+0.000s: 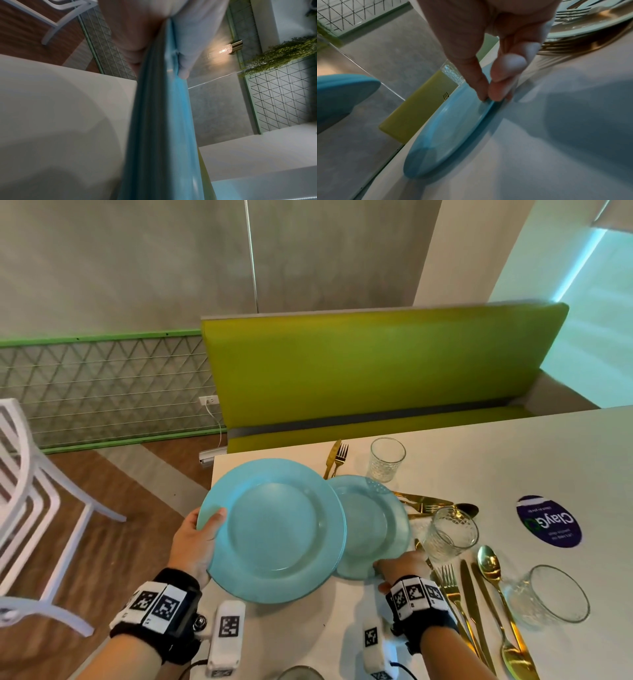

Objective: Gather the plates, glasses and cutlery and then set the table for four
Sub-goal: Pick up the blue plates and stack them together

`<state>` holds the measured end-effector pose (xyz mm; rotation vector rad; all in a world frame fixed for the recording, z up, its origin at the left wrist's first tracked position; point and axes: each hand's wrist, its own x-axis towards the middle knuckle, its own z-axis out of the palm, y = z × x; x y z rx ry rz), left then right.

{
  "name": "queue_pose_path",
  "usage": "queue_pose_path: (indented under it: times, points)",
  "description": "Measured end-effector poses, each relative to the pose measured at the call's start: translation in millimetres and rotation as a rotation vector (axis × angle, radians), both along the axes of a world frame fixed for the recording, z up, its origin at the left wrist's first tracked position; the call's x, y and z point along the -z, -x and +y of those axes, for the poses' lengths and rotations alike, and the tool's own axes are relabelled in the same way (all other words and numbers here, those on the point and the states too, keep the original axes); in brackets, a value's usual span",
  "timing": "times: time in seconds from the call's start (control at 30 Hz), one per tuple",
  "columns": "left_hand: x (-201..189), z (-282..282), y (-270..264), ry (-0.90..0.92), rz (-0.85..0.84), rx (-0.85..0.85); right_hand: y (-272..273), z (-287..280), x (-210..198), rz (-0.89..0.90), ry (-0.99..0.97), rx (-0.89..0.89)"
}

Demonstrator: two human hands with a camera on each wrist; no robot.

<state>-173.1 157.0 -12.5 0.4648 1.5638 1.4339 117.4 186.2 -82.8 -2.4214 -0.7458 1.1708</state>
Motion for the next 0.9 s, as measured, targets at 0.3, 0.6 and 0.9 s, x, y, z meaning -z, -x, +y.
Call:
queue_pose_path:
  times: [0.3, 0.6, 0.9]
  points:
    - [0, -1, 4, 0.028, -0.014, 0.007, 2, 0, -2, 0.004, -0.034, 0.015]
    - [-8, 2, -4, -0.007, -0.064, 0.02, -17, -13, -20, 0.366, -0.267, 0.035]
    - [-14, 6, -15, -0.009, -0.137, 0.107, -14, -16, -67, 0.596, -0.444, -0.007]
